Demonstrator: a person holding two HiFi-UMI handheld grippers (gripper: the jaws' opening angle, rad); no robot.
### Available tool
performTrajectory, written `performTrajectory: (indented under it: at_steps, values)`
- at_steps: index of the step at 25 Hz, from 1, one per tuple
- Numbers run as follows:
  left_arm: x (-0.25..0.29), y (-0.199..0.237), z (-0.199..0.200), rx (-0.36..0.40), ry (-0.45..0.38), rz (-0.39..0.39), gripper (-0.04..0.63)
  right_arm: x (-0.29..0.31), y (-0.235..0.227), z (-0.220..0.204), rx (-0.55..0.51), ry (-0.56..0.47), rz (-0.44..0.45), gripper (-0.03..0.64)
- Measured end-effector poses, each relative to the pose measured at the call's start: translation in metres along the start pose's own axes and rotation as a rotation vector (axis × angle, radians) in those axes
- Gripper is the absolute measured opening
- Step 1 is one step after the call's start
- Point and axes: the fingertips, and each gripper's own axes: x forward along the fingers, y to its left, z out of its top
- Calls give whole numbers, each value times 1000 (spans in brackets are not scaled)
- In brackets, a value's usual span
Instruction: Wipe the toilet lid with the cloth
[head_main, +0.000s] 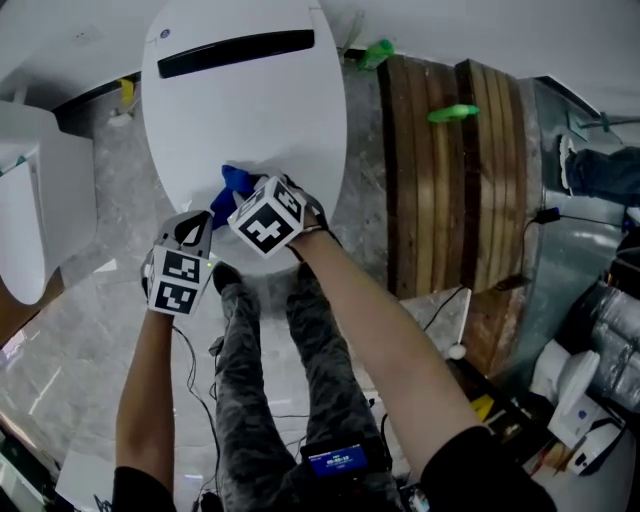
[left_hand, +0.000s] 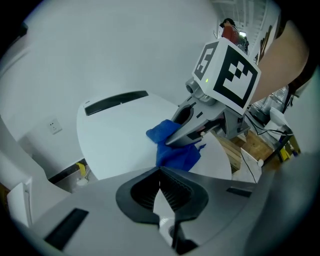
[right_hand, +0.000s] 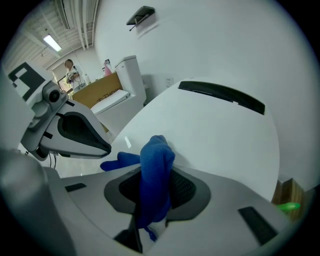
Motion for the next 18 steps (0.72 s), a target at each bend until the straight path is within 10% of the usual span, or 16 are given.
performTrajectory:
  at_steps: [18]
  values:
    - [57, -73, 73, 36, 36, -17, 11, -54, -115, -64, 73, -4, 5, 126]
